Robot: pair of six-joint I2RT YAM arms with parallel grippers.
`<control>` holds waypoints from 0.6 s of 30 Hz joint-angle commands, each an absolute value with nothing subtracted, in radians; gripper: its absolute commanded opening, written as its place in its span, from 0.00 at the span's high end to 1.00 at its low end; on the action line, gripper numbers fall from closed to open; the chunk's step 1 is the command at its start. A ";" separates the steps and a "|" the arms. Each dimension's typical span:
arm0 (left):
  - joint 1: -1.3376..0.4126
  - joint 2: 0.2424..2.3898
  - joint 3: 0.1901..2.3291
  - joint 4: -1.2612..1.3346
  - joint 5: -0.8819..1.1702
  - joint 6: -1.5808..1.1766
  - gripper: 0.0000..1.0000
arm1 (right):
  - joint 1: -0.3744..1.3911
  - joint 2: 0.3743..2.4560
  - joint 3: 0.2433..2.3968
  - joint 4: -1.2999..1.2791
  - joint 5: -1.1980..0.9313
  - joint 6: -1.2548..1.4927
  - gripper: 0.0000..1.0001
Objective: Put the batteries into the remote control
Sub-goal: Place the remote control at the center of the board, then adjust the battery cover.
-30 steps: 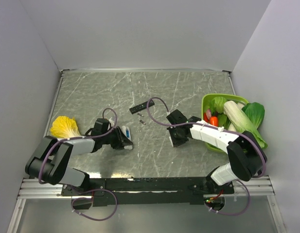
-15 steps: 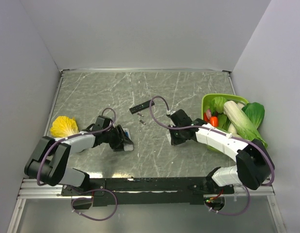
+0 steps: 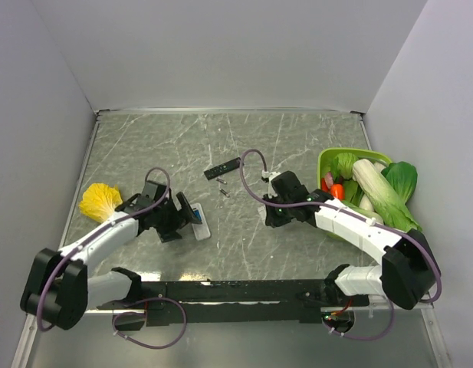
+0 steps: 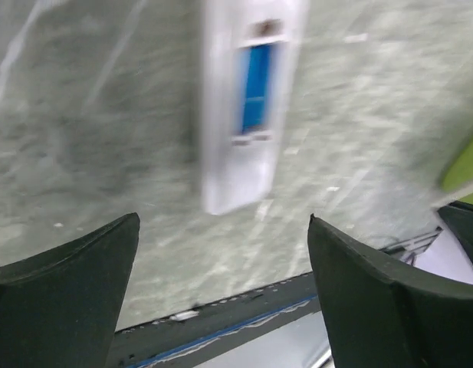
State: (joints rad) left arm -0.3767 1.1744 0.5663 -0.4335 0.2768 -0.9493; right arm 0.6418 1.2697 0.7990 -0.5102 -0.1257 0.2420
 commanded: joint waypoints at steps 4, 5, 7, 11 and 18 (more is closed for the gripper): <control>-0.413 1.062 0.765 -0.364 0.317 -0.905 0.10 | 0.656 1.186 0.844 -0.431 -0.175 0.232 0.98; -0.426 1.069 0.779 -0.277 0.342 -0.928 0.11 | 0.660 1.181 0.847 -0.425 -0.175 0.232 0.98; -0.449 1.091 0.791 -0.182 0.409 -0.949 0.12 | 0.672 1.173 0.864 -0.423 -0.170 0.233 0.98; -0.554 1.228 0.908 -0.071 0.416 -0.925 0.14 | 0.699 1.166 0.888 -0.422 -0.158 0.241 0.98; -0.643 1.382 1.034 -0.107 0.400 -0.851 0.26 | 0.741 1.138 0.922 -0.411 -0.143 0.267 0.98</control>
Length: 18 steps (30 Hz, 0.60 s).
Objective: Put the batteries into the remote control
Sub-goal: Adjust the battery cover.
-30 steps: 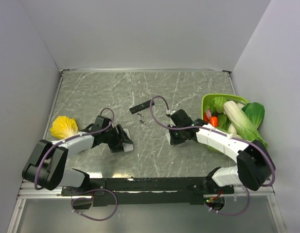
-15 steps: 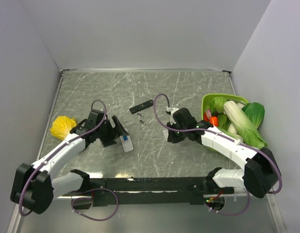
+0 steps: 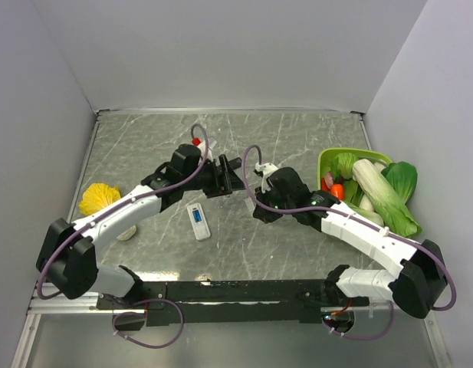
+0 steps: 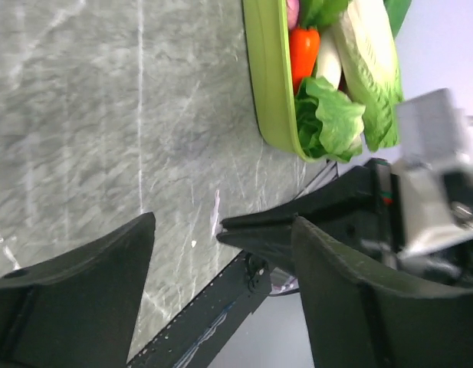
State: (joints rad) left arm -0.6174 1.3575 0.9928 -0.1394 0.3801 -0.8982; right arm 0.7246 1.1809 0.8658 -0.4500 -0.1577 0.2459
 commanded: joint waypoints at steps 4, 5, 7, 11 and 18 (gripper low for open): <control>-0.669 1.410 1.019 -0.077 0.440 -0.858 0.34 | 0.759 1.123 0.925 -0.410 -0.132 0.279 0.98; -0.673 1.414 1.023 -0.083 0.442 -0.854 0.37 | 0.762 1.120 0.923 -0.410 -0.127 0.282 0.98; -0.689 1.427 1.040 -0.109 0.442 -0.833 0.39 | 0.772 1.118 0.922 -0.411 -0.123 0.285 0.98; -0.706 1.460 1.065 -0.130 0.469 -0.810 0.42 | 0.782 1.112 0.922 -0.413 -0.109 0.290 0.99; -0.747 1.486 1.100 -0.161 0.469 -0.775 0.67 | 0.795 1.098 0.922 -0.413 -0.081 0.299 0.98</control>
